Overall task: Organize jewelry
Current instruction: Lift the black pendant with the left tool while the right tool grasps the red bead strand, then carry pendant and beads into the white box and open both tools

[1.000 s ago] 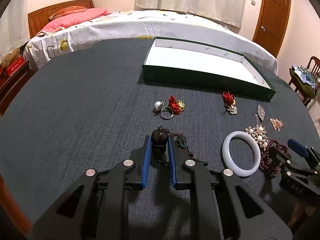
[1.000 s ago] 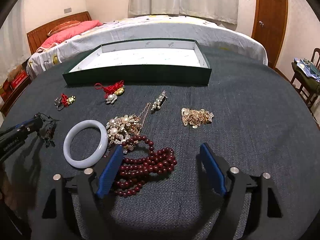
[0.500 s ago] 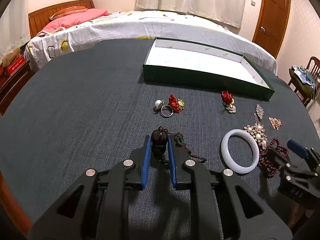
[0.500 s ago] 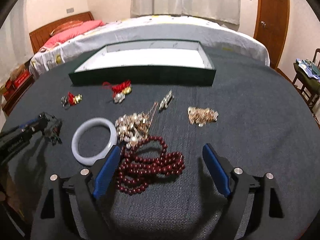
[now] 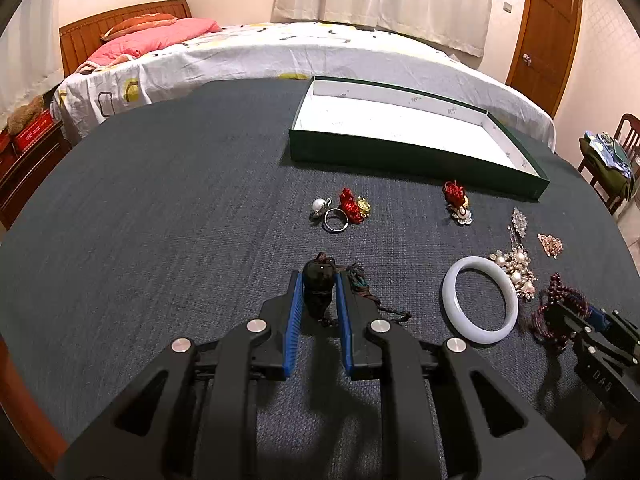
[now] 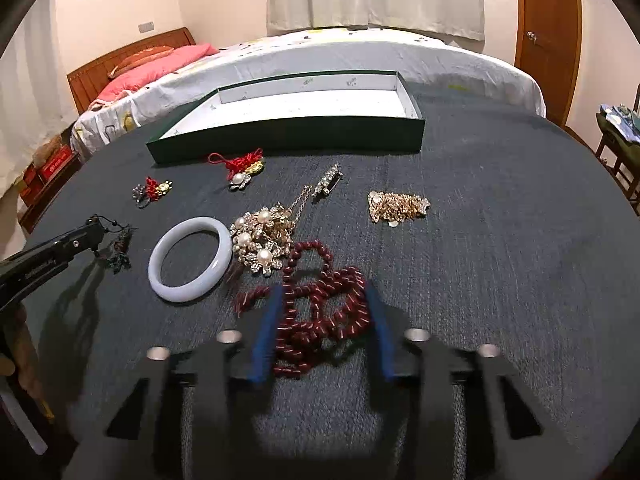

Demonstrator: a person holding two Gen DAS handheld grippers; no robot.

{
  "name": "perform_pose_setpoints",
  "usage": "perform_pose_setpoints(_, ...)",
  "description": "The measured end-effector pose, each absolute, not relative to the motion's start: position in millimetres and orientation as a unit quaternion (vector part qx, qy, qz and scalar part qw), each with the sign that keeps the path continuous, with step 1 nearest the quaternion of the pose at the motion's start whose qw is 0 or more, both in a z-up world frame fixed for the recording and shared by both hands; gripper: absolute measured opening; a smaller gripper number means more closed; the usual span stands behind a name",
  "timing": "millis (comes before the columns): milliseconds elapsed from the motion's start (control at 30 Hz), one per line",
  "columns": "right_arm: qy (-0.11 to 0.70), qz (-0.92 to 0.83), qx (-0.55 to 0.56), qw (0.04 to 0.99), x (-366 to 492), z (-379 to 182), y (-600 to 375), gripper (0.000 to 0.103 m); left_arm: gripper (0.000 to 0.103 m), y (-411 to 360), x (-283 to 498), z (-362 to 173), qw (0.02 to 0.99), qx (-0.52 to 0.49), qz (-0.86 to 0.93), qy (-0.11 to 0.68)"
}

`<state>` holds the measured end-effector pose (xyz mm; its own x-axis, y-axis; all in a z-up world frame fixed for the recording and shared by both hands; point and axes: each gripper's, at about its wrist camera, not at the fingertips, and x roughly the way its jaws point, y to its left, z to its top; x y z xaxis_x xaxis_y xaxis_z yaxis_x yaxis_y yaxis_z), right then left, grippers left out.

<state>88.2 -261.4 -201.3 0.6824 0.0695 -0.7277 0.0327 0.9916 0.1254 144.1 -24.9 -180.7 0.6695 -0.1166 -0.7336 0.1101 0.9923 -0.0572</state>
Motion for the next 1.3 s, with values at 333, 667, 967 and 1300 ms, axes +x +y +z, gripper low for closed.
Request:
perform_pose_setpoints(333, 0.388, 0.030, 0.086, 0.917, 80.4, -197.3, -264.5, 0.014, 0.017, -25.6, 133.4, -171.4, 0.918, -0.003, -0.061, 0.393)
perform_pose_setpoints(667, 0.351, 0.038, 0.097, 0.931, 71.3, -170.0, -269.1, 0.014, 0.017, -26.6, 118.6, -146.4, 0.927, -0.003, -0.067, 0.368)
perform_pose_setpoints(967, 0.323, 0.045, 0.107, 0.939, 69.9, -149.6, -273.6, 0.014, 0.017, -30.9, 115.9, -123.1, 0.935, -0.006, -0.075, 0.347)
perform_pose_setpoints(1300, 0.285, 0.048, 0.110, 0.951, 87.9, -120.6, -281.2, 0.014, 0.017, -42.3, 136.2, -93.7, 0.942, -0.019, -0.094, 0.321)
